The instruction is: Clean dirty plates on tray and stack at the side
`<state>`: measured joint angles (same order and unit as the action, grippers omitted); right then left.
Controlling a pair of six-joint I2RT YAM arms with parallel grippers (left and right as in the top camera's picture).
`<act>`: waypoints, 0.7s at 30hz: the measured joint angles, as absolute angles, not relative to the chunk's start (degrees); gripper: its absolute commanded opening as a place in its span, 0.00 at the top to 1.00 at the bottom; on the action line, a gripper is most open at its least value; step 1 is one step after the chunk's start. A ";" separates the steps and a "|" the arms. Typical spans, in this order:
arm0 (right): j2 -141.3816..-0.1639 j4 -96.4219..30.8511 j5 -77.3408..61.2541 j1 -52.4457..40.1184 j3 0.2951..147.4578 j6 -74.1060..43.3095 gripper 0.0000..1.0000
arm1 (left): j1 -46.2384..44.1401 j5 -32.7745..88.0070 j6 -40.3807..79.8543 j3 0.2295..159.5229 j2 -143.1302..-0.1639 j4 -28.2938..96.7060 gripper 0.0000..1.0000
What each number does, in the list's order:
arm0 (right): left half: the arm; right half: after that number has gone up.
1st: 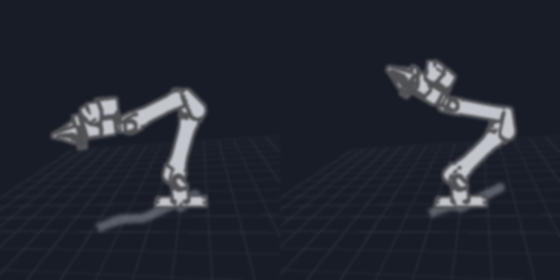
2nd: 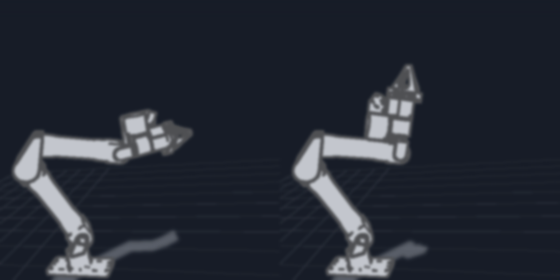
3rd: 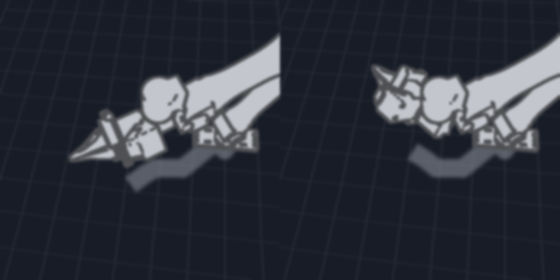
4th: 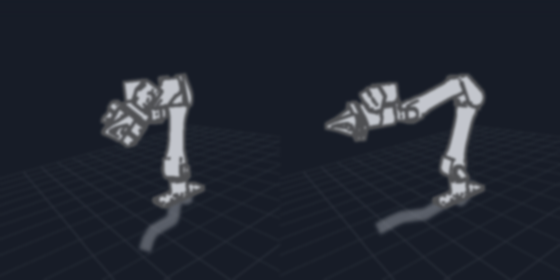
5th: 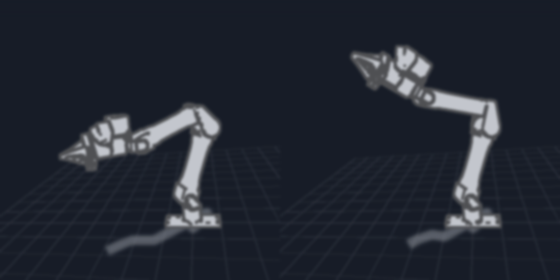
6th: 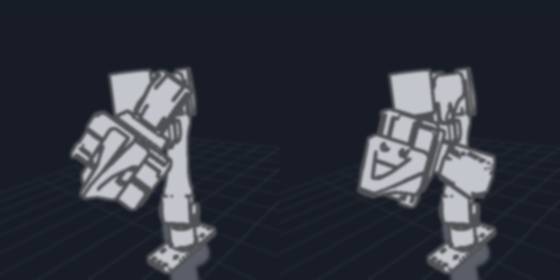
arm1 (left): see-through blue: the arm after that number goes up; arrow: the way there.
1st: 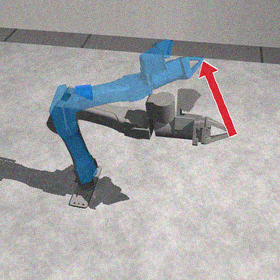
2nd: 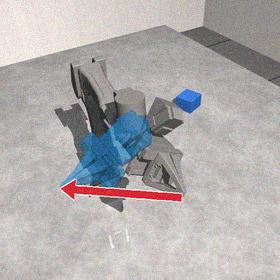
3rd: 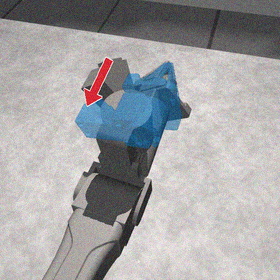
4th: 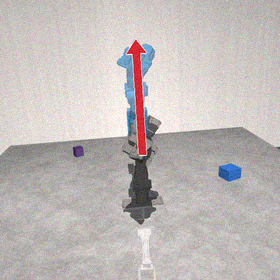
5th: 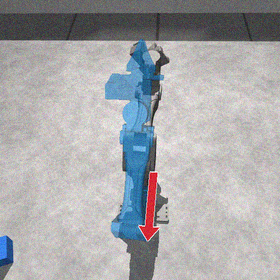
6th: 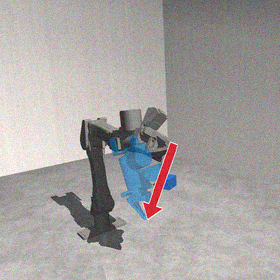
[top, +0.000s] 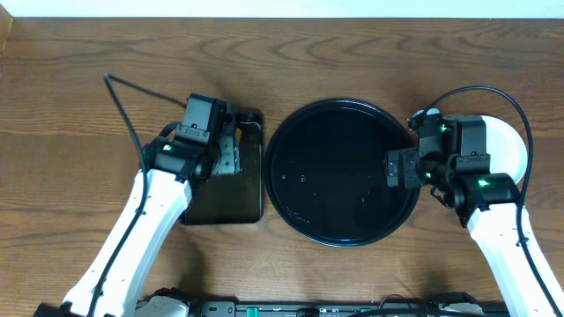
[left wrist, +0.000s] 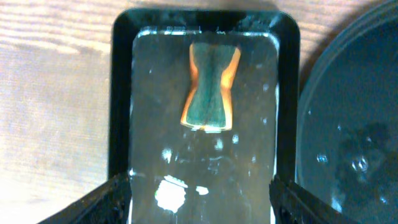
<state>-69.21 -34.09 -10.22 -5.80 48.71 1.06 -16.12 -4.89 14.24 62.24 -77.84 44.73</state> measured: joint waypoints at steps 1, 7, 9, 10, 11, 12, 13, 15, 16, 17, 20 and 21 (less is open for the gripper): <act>-68.82 -36.34 -10.02 -5.80 49.41 0.67 0.01 | -16.10 -4.71 15.70 62.59 -76.77 48.97 0.28; -60.97 -44.25 -8.12 -5.80 49.76 -0.43 0.01 | -16.05 -4.16 19.62 60.05 -66.76 55.59 0.27; -56.71 -45.19 -7.18 -5.80 49.69 -0.84 0.01 | -16.27 -3.95 19.70 58.02 -60.86 55.42 0.27; -54.89 -45.39 -6.81 -5.80 49.58 -0.91 0.01 | -16.32 -3.77 19.66 56.80 -57.65 55.05 0.20; -52.36 -45.45 -6.33 -5.80 49.23 -1.02 0.01 | -16.34 -3.75 19.66 55.57 -54.22 54.76 0.20; -49.67 -45.67 -6.04 -5.80 48.75 -1.06 0.01 | -16.34 -3.62 19.66 54.06 -50.54 53.91 0.19; -47.57 -45.98 -5.78 -5.80 48.25 -1.06 0.01 | -16.34 -3.55 19.66 52.82 -47.22 53.54 0.19; -42.33 -48.10 -5.43 -5.80 47.31 -1.08 0.01 | -16.34 -3.53 19.64 50.74 -41.25 53.67 0.19; -40.66 -49.01 -5.32 -5.80 47.11 -1.08 0.01 | -16.34 -3.53 19.68 49.95 -38.30 54.06 0.19; -39.09 -49.74 -5.32 -5.80 47.00 -1.08 0.01 | -16.34 -3.51 19.68 49.54 -36.38 54.35 0.19; -36.10 -50.98 -5.10 -5.80 46.96 -1.08 0.01 | -16.34 -3.53 19.68 49.10 -31.07 55.72 0.19; -35.59 -51.40 -5.10 -5.80 46.96 -1.08 0.01 | -16.34 -3.53 19.68 49.10 -30.00 55.90 0.19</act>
